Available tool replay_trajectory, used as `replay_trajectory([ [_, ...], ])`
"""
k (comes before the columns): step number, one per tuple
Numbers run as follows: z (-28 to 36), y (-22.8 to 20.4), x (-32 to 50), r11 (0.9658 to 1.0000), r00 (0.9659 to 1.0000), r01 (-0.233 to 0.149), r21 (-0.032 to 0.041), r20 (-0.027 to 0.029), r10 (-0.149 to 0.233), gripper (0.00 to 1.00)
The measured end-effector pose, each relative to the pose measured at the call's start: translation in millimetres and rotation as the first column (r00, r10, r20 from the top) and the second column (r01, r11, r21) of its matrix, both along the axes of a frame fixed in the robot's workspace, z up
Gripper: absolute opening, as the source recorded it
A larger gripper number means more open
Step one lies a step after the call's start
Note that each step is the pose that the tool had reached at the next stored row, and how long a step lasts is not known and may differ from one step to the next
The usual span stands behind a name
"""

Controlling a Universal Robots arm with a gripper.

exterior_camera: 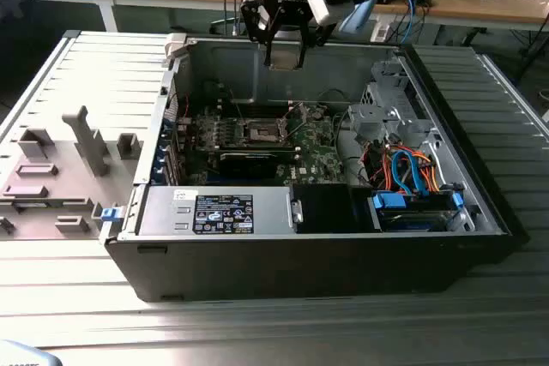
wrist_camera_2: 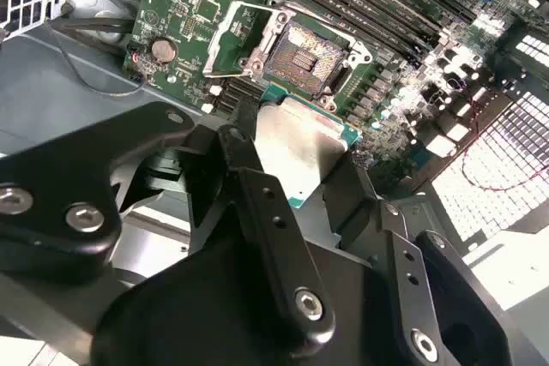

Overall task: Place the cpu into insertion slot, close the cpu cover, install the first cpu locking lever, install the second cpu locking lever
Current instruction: 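Place the cpu into insertion slot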

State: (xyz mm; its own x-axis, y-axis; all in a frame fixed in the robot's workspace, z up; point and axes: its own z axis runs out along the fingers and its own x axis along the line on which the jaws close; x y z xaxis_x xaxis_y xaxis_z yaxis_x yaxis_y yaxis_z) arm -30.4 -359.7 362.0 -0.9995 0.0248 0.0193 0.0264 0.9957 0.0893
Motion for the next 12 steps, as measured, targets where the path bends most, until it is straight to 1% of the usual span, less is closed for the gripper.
replay_trajectory([
  [1,0.0,0.0,0.0,1.0000,1.0000,0.000,0.0001,0.0000,0.000,0.55],
  [3,-5.4,0.0,-0.2,1.0000,1.0000,0.000,0.0000,-0.0001,0.000,0.55],
  [12,-7.4,0.0,-0.2,1.0000,1.0000,0.000,0.0001,0.0000,0.000,0.55],
])
